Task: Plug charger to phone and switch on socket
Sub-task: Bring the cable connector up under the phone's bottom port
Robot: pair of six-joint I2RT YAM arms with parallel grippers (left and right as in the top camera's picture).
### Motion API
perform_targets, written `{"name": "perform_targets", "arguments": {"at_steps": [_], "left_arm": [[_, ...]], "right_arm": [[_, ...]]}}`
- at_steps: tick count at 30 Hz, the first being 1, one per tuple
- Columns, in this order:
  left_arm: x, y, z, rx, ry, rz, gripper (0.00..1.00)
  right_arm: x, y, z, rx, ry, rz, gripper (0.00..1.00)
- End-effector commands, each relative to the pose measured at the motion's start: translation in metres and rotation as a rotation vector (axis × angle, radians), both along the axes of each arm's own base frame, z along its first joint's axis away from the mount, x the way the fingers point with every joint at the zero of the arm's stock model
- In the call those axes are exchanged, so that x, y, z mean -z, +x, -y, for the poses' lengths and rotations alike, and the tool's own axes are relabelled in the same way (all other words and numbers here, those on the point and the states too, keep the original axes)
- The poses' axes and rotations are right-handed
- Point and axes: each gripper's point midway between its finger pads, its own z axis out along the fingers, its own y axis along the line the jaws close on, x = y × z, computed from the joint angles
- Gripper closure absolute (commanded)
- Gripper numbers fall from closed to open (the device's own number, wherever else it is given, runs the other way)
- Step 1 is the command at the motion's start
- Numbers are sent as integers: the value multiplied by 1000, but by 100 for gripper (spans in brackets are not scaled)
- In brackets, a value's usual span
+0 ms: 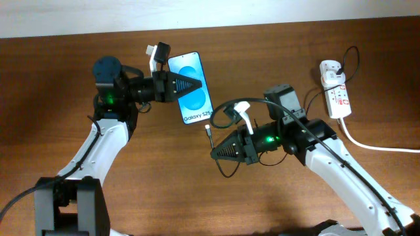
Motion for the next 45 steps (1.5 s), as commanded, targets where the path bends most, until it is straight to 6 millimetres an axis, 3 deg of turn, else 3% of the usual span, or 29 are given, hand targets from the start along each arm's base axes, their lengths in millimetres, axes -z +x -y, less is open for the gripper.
{"name": "perform_targets", "arguments": {"at_steps": [1,11,15,19,25,30,36,45], "left_arm": [[-6,3,0,-3,-8,-100,100],[-5,4,0,-13,-9,-132,100],[7,5,0,-18,4,-249,100],[7,3,0,-6,6,-218,100],[6,-5,0,39,10,-88,100],[8,-2,0,23,12,-72,100],[8,-1,0,21,12,-74,100],[12,-4,4,31,15,-144,100]], "right_arm": [[-2,-2,-8,-21,18,-45,96],[1,15,-11,63,-28,-63,96],[6,12,-17,64,-55,-50,96],[18,11,-26,93,-127,-25,96],[36,15,-10,196,-267,-44,96],[5,5,-5,199,-209,58,96],[3,-4,-14,167,-206,78,96],[4,0,-15,188,-219,89,96]]}}
